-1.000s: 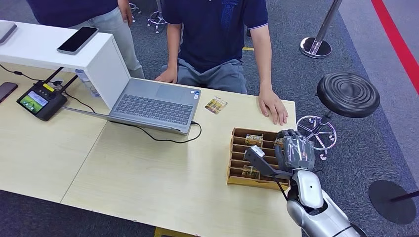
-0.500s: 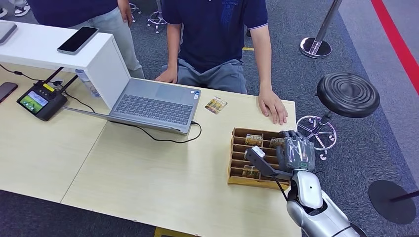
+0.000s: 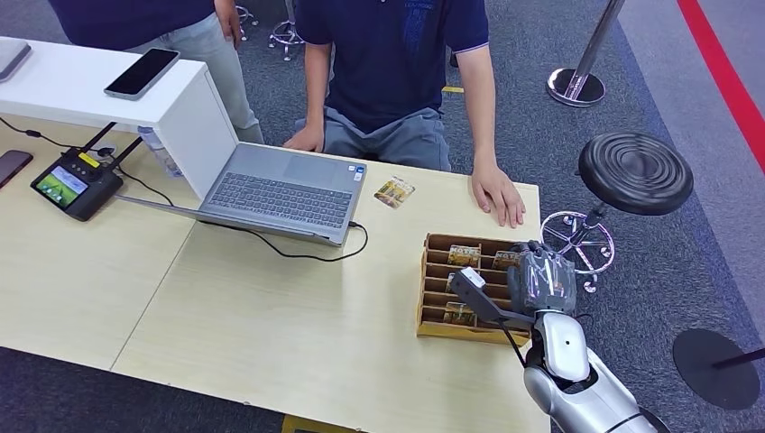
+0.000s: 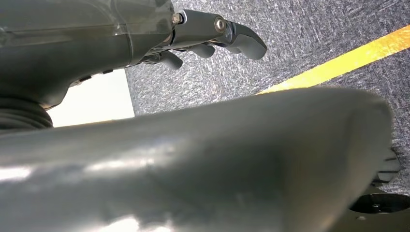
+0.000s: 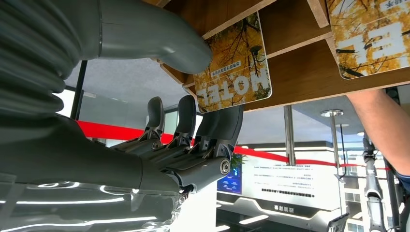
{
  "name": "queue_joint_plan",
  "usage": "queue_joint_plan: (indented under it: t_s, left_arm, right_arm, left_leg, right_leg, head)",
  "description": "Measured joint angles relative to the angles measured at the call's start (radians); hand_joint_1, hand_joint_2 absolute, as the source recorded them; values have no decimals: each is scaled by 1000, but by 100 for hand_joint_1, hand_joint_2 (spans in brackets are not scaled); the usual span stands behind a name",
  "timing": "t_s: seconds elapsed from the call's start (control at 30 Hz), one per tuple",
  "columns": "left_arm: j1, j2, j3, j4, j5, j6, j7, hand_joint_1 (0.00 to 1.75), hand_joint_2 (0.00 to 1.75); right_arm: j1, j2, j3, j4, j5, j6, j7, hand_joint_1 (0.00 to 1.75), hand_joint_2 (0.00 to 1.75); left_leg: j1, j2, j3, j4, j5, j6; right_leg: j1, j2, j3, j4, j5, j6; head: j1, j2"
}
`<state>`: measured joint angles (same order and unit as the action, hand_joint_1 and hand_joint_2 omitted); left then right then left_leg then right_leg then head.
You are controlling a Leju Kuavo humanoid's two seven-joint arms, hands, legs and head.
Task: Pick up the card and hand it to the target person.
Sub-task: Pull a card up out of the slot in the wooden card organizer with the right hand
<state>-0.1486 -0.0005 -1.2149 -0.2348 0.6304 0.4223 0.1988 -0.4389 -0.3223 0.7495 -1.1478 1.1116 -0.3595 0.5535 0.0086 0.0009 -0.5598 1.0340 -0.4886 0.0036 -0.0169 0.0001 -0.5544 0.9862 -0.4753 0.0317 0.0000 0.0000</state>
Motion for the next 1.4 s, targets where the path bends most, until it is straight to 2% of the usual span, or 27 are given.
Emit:
queue_joint_plan:
  t_s: [0.2,0.3,0.5,0.57,0.97,1.1,1.4]
  left_arm:
    - [0,0,0,0,0,2,0,0,0]
    - [0,0,-1,-1,-1,2,-1,0,0]
    - [0,4,-1,-6,-3,-2,-25,0,0]
    - [-2,5,-4,-10,-9,-3,-52,0,0]
    - [-7,2,-15,-5,-27,-10,-59,0,0]
    - [-9,0,-28,-2,-42,3,-46,0,175]
    - [-6,1,-19,-4,-40,26,-40,0,175]
  right_arm:
    - [1,-1,-3,-2,-2,-2,2,100,175]
    - [3,-2,-5,-2,-4,-3,3,108,175]
    - [9,-5,-12,-6,-9,-19,1,162,175]
    - [14,-9,-18,-10,-13,-31,-1,172,175]
    - [34,-6,-57,-24,-34,-94,-17,175,175]
    - [39,-5,-63,-23,-46,-101,-21,175,175]
    - [47,-5,-74,-34,-66,-115,-23,175,175]
  left_leg:
    - [0,-1,-1,1,0,0]
    - [0,-1,-1,1,0,0]
    - [0,0,0,0,0,0]
    - [0,-1,-1,1,0,0]
    - [0,-1,0,0,0,0]
    - [0,0,0,0,0,0]
    - [0,-1,-1,1,-1,0]
  right_leg:
    - [0,-1,0,1,-1,1]
    - [0,-1,-1,1,-1,1]
    - [0,0,0,0,0,0]
    - [0,-1,0,1,-1,1]
    - [0,-1,0,1,0,0]
    - [0,0,0,0,0,0]
    - [0,-1,0,1,-1,1]
  head:
    - [0,0]
    - [0,0]
    - [0,0]
    - [0,0]
    - [0,0]
    - [0,0]
    - [0,0]
